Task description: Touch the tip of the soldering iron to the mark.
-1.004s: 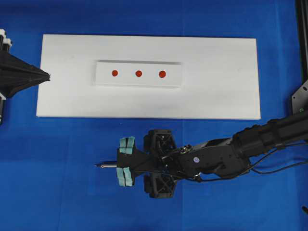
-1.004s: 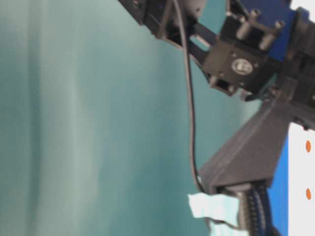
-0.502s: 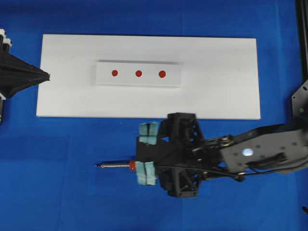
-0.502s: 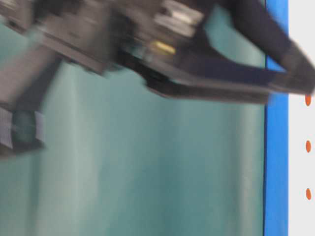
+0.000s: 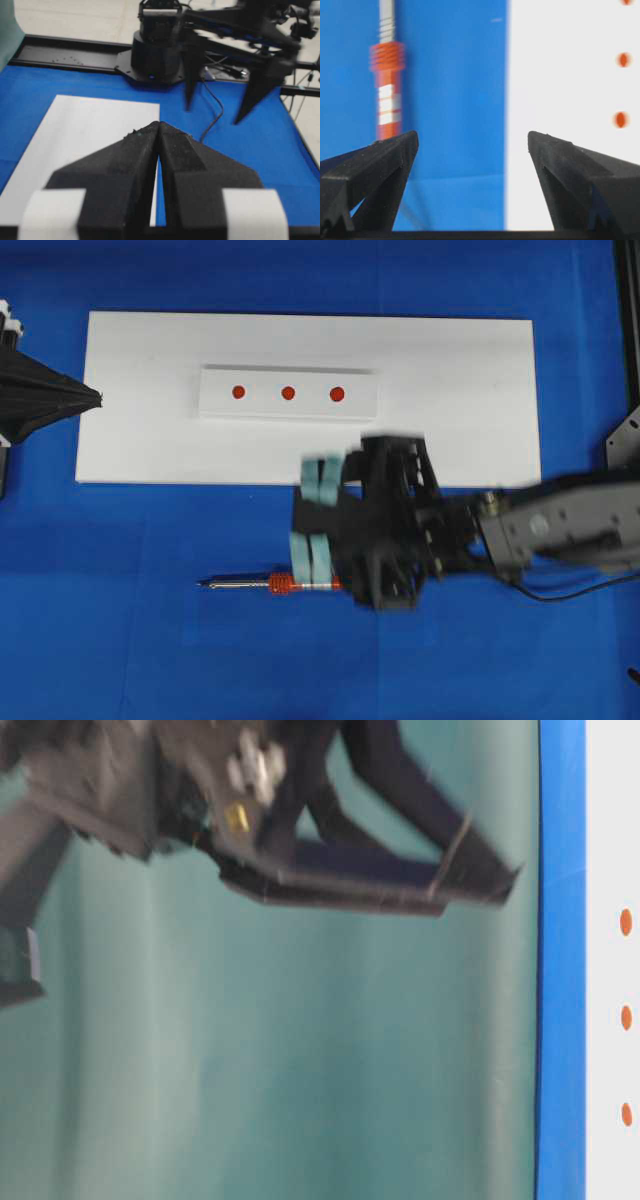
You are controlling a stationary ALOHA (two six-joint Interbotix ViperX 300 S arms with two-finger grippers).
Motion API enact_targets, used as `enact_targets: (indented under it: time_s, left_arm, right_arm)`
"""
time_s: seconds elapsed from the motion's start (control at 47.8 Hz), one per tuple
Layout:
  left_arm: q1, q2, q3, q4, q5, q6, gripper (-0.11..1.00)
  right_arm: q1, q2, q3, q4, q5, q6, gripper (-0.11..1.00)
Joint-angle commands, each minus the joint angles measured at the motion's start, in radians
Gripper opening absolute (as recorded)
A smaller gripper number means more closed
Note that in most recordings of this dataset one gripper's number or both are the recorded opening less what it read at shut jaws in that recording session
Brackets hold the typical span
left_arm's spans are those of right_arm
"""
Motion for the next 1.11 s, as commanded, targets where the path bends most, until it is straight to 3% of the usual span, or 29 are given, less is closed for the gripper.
enact_targets:
  time_s: [0.0,0.167,0.272,0.523,0.669,1.088]
  left_arm:
    - [-0.003,0.002,-0.009,0.002,-0.006,0.0,0.0]
    - [-0.006,0.002,-0.011,0.002,-0.006,0.0,0.0]
    - [-0.006,0.002,-0.011,0.002,-0.006,0.0,0.0]
    - [-0.008,0.0,-0.011,0.002,-0.006,-0.008,0.0]
    - [-0.006,-0.009,-0.011,0.002,-0.006,-0.014,0.0]
    - [-0.008,-0.012,-0.009,0.002,-0.005,-0.014,0.0]
  right_arm:
    - [-0.058,-0.037,-0.018,-0.006,-0.003,-0.035,0.88]
    - [-0.17,-0.038,-0.02,-0.002,-0.018,-0.127,0.88]
    - [-0.221,-0.04,-0.021,0.006,-0.048,-0.15,0.88]
    - [-0.236,-0.103,0.017,0.014,-0.049,-0.183,0.88]
    - [-0.232,-0.227,0.094,0.014,-0.048,-0.179,0.88]
    - [-0.232,-0.755,0.42,0.012,-0.075,-0.156,0.87]
